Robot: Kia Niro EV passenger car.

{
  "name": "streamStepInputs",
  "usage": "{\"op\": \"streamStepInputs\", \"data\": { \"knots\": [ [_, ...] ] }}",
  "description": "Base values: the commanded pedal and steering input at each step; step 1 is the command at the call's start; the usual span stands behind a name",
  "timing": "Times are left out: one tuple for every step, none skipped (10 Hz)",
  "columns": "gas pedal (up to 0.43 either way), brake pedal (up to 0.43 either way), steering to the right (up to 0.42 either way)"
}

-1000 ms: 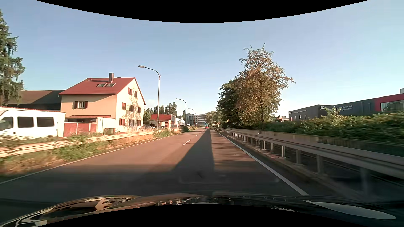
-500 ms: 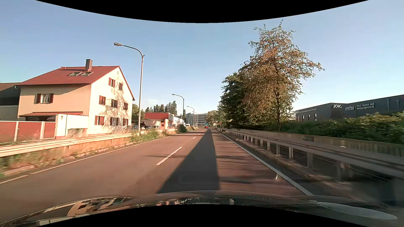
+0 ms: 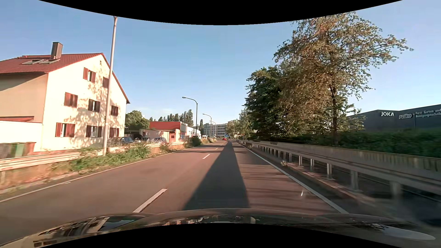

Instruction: Follow the waypoints while adhering to traffic rules and regulations

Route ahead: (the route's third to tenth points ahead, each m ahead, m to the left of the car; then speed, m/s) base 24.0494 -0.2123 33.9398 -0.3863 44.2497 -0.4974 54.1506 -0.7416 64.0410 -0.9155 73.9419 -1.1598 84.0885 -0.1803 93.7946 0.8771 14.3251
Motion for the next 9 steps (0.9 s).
{"op": "streamStepInputs", "data": {
  "knots": [
    [0.087,0.0,-0.001],
    [0.087,0.0,0.0],
    [0.087,0.0,0.0],
    [0.087,0.0,0.002],
    [0.087,0.0,0.004],
    [0.087,0.0,0.005],
    [0.087,0.0,0.006],
    [0.087,0.0,0.006],
    [0.087,0.0,0.006]
  ]
}}
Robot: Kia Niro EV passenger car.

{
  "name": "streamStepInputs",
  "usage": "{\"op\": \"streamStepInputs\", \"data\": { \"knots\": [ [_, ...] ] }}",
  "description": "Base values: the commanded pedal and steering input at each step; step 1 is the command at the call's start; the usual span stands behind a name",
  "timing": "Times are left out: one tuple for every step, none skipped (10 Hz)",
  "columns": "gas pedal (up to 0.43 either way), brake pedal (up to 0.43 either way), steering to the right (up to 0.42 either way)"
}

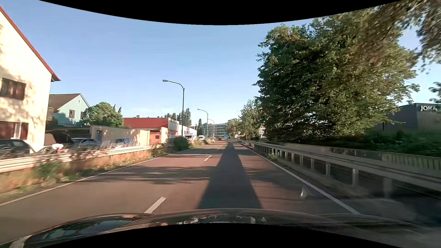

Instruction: Follow the waypoints while adhering to traffic rules and regulations

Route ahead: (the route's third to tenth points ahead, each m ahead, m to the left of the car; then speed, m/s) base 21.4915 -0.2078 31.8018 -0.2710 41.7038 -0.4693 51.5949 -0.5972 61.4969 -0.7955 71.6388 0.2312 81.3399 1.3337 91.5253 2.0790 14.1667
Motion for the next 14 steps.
{"op": "streamStepInputs", "data": {
  "knots": [
    [0.087,0.0,0.007],
    [0.087,0.0,0.007],
    [0.087,0.0,0.007],
    [0.087,0.0,0.007],
    [0.087,0.0,0.007],
    [0.087,0.0,0.007],
    [0.087,0.0,0.007],
    [0.067,0.0,0.007],
    [0.047,0.0,0.007],
    [0.047,0.0,0.006],
    [0.039,0.0,0.003],
    [0.039,0.0,0.003],
    [0.039,0.0,0.003],
    [0.039,0.0,0.003]
  ]
}}
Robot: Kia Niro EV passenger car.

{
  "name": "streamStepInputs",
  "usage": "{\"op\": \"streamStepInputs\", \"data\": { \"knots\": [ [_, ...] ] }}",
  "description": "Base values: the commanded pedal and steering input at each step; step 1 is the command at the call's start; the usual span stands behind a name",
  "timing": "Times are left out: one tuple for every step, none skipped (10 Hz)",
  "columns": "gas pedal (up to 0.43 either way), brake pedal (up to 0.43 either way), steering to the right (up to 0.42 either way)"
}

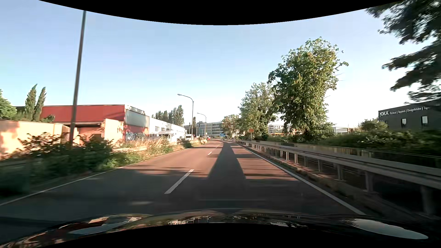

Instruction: Follow the waypoints while adhering to traffic rules and regulations

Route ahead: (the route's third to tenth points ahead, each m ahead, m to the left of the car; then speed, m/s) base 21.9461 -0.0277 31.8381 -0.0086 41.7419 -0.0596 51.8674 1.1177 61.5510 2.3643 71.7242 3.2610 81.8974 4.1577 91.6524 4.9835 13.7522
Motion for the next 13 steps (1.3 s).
{"op": "streamStepInputs", "data": {
  "knots": [
    [0.039,0.0,0.003],
    [0.039,0.0,0.004],
    [0.039,0.0,0.004],
    [0.039,0.0,0.004],
    [0.039,0.0,0.004],
    [0.039,0.0,0.004],
    [0.039,0.0,0.004],
    [0.039,0.0,0.004],
    [0.039,0.0,0.004],
    [0.039,0.0,0.004],
    [0.039,0.0,0.004],
    [0.039,0.0,0.004],
    [0.039,0.0,0.004]
  ]
}}
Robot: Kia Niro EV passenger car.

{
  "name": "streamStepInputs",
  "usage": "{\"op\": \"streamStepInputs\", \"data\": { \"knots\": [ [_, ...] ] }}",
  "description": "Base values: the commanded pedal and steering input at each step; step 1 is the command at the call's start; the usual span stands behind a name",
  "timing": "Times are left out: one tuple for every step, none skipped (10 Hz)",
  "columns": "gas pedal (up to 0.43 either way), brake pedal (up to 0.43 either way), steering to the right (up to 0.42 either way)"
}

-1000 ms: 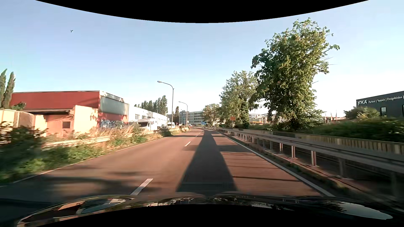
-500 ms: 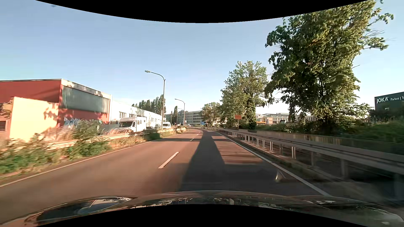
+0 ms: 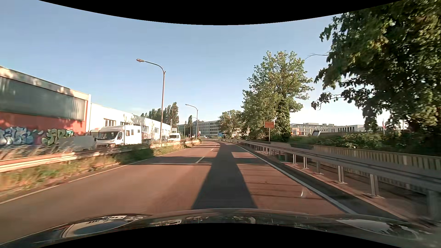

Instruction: Follow the waypoints while adhering to traffic rules and regulations

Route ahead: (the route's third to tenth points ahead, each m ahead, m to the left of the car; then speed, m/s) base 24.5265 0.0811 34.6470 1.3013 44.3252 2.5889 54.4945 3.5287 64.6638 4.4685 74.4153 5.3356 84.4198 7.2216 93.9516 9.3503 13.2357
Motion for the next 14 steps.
{"op": "streamStepInputs", "data": {
  "knots": [
    [0.039,0.0,0.004],
    [0.039,0.0,0.003],
    [0.039,0.0,0.003],
    [0.039,0.0,0.003],
    [0.047,0.0,0.002],
    [0.047,0.0,0.0],
    [0.047,0.0,0.001],
    [0.047,0.0,0.001],
    [0.047,0.0,0.0],
    [0.047,0.0,0.0],
    [0.047,0.0,0.0],
    [0.047,0.0,0.0],
    [0.047,0.0,0.0],
    [0.059,0.0,0.0]
  ]
}}
